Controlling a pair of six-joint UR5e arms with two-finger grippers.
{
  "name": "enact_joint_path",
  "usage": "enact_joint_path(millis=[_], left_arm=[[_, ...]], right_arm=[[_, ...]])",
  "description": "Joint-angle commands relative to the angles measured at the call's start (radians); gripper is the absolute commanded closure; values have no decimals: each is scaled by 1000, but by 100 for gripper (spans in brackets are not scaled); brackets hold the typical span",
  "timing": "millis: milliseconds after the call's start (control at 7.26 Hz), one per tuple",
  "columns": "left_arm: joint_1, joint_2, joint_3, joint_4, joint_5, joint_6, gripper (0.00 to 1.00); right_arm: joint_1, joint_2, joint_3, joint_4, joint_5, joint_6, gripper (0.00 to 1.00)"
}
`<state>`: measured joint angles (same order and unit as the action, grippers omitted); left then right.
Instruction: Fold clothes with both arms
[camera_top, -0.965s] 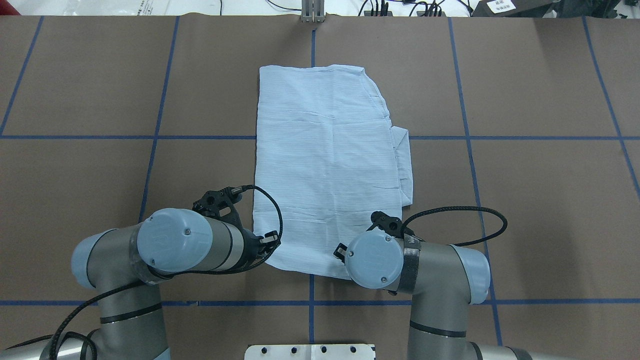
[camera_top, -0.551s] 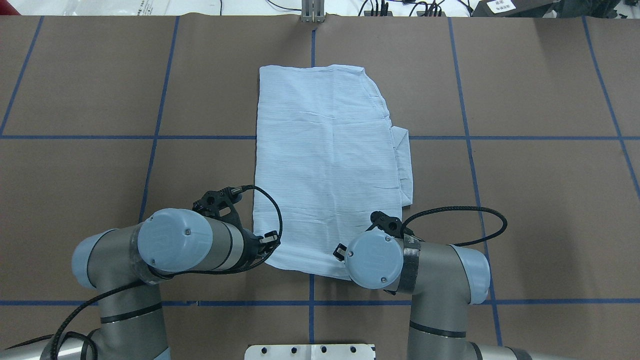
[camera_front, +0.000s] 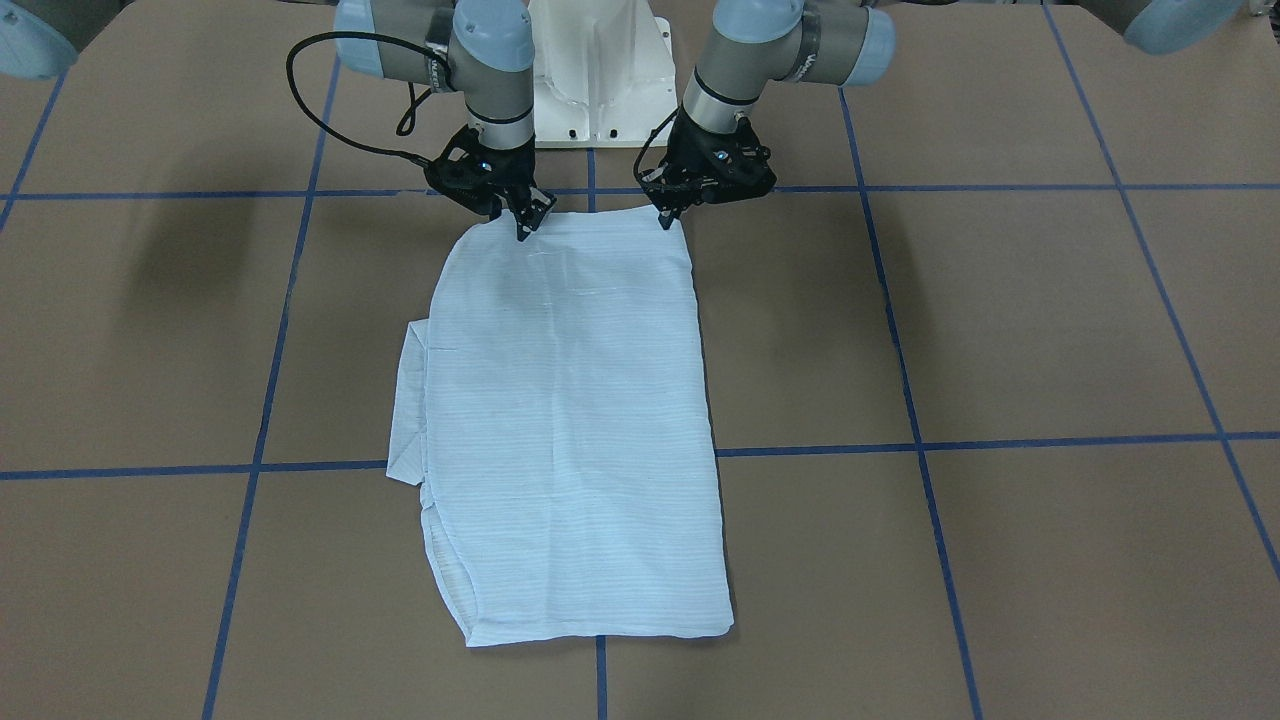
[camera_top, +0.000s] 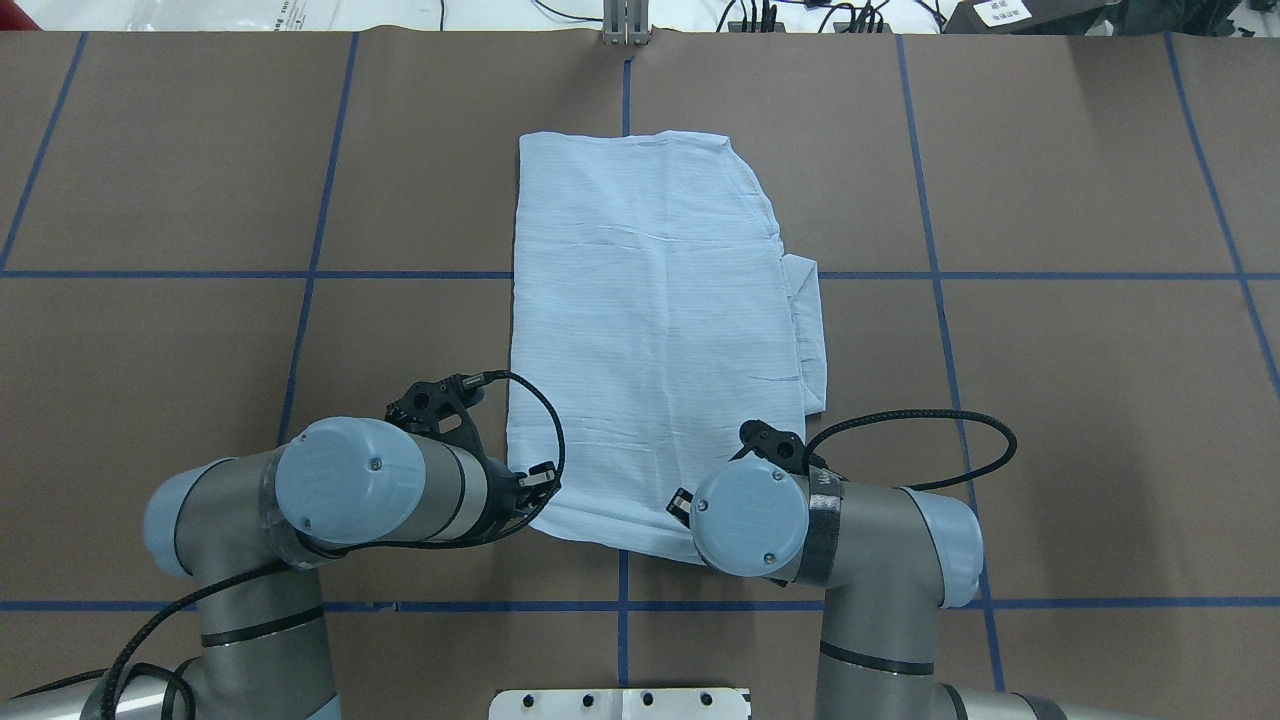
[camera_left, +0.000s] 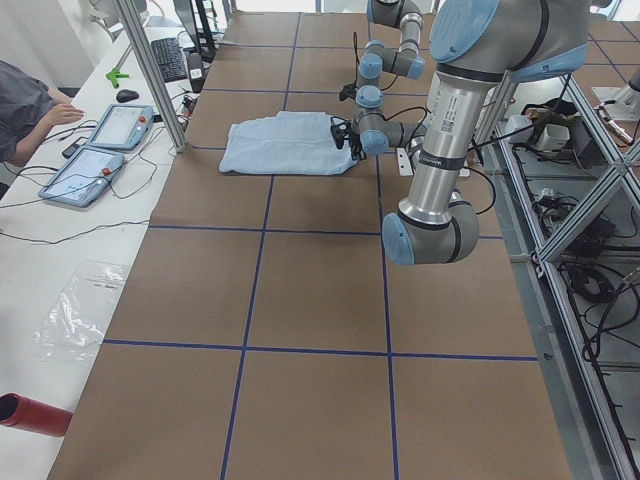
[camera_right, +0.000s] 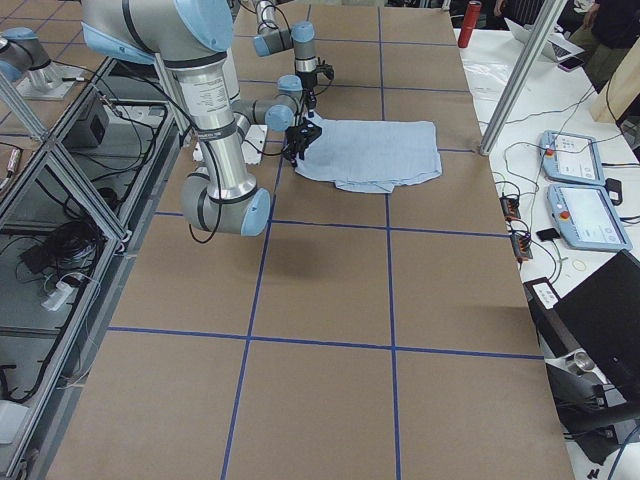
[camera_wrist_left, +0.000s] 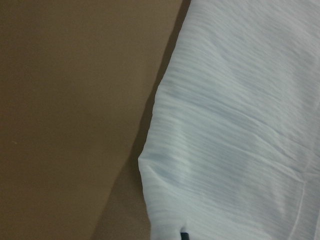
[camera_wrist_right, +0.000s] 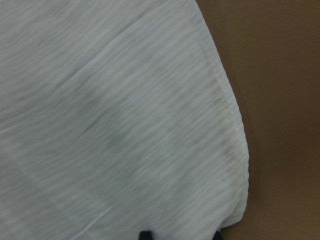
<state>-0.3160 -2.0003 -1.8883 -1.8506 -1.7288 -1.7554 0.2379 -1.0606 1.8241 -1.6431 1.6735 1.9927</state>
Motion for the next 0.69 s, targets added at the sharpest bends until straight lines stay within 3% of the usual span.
enact_joint_path(millis=[0, 551], left_arm=[[0, 0, 0, -1, 0, 1, 100], [-3, -2, -8, -1, -2, -1, 100]], right_arm=[[1, 5, 4, 0, 0, 0, 100], [14, -1, 68, -1, -3, 6, 100]])
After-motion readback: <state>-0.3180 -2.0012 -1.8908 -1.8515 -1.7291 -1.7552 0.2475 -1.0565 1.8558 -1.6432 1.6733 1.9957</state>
